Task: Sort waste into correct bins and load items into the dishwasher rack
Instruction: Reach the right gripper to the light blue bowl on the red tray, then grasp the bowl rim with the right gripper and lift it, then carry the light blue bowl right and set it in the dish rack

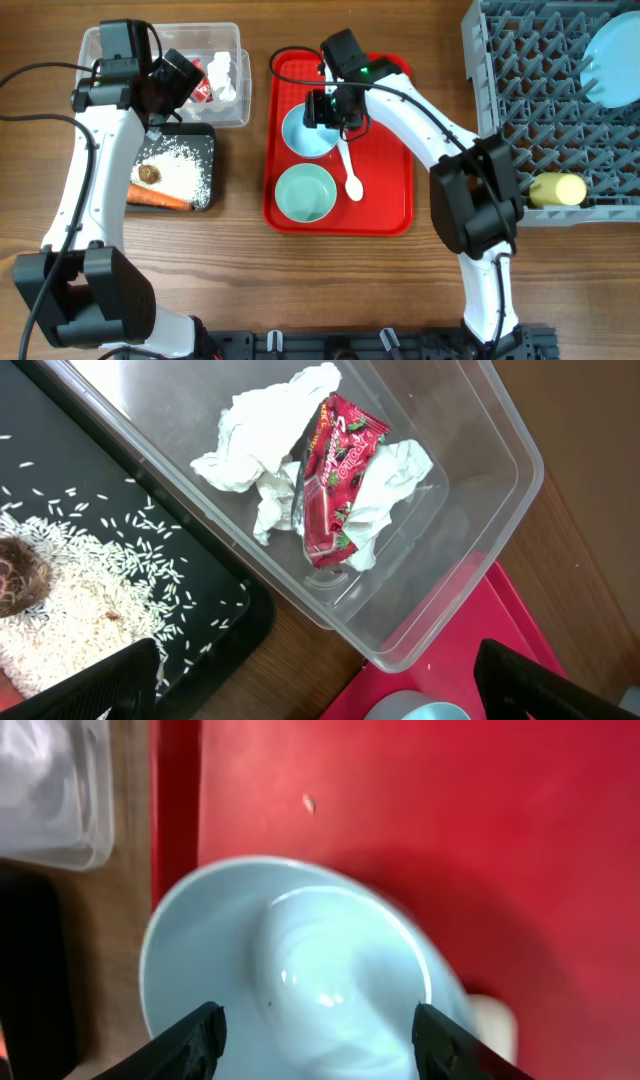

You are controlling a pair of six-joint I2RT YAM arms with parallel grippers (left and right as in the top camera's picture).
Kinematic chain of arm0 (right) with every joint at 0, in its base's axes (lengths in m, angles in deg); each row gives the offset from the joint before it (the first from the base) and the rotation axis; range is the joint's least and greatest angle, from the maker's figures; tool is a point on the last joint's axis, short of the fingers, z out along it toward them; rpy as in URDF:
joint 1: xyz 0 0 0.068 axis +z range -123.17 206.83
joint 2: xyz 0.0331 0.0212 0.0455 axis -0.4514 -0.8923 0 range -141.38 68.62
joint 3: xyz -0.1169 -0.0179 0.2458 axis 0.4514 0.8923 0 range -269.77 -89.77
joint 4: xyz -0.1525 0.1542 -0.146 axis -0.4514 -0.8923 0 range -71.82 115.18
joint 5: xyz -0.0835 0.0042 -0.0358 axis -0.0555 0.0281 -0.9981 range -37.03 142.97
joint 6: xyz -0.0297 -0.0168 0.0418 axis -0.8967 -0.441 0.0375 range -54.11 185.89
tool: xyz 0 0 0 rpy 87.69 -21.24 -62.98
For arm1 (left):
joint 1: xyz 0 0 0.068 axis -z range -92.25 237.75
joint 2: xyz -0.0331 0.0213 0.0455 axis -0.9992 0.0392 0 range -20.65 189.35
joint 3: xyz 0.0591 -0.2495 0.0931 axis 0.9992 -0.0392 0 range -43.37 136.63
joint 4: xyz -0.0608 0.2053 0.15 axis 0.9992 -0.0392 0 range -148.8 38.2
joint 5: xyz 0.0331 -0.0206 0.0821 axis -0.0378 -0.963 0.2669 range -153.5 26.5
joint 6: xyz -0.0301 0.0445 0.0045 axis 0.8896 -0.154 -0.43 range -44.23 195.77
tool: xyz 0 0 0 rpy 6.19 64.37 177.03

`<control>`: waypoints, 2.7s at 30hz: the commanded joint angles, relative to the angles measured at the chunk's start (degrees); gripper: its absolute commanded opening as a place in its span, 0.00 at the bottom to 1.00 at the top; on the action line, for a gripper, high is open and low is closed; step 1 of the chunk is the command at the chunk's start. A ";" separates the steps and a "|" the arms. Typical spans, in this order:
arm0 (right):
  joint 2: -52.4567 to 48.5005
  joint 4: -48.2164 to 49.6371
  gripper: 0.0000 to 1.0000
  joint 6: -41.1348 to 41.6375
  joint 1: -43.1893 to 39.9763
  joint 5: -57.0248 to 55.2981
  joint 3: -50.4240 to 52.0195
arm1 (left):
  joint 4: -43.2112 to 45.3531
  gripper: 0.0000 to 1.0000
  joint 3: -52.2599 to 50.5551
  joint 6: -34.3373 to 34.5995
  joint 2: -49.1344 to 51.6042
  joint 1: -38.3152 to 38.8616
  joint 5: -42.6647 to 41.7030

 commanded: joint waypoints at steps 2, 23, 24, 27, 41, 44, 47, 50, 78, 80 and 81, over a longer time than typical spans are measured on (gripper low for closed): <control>7.50 -1.31 0.65 -1.40 -0.15 -9.16 -1.99 | 0.00 1.00 0.48 0.76 -0.63 -0.24 -0.46; 0.22 0.68 0.34 4.39 -0.42 -6.03 2.01 | -0.02 1.00 0.48 0.76 -0.63 -0.24 -0.46; -0.13 0.68 0.33 4.90 -0.42 -5.14 2.01 | -0.02 1.00 0.48 0.76 -0.63 -0.24 -0.46; -1.64 0.85 0.28 6.73 -0.42 -2.32 2.01 | -0.02 1.00 0.48 0.76 -0.63 -0.24 -0.46; -2.58 1.79 0.28 7.15 -0.46 -0.94 1.99 | -0.02 1.00 0.48 0.76 -0.63 -0.24 -0.46; -2.56 1.95 0.04 6.08 -0.48 0.00 1.99 | -0.02 1.00 0.48 0.76 -0.63 -0.24 -0.46; -2.47 1.99 0.04 5.70 -0.48 0.07 1.46 | -0.02 1.00 0.48 0.76 -0.63 -0.24 -0.46; -1.88 1.86 0.04 3.93 -0.57 -1.11 0.37 | -0.02 1.00 0.48 0.76 -0.63 -0.24 -0.46; 19.32 22.91 0.04 -44.04 -33.18 -69.81 0.02 | -0.02 1.00 0.48 0.76 -0.63 -0.24 -0.46; 17.25 24.41 0.04 -49.62 -34.32 -74.23 0.02 | -0.02 1.00 0.48 0.76 -0.63 -0.24 -0.46; 16.13 25.14 0.04 -52.11 -34.69 -75.80 0.04 | -0.02 1.00 0.48 0.76 -0.63 -0.24 -0.46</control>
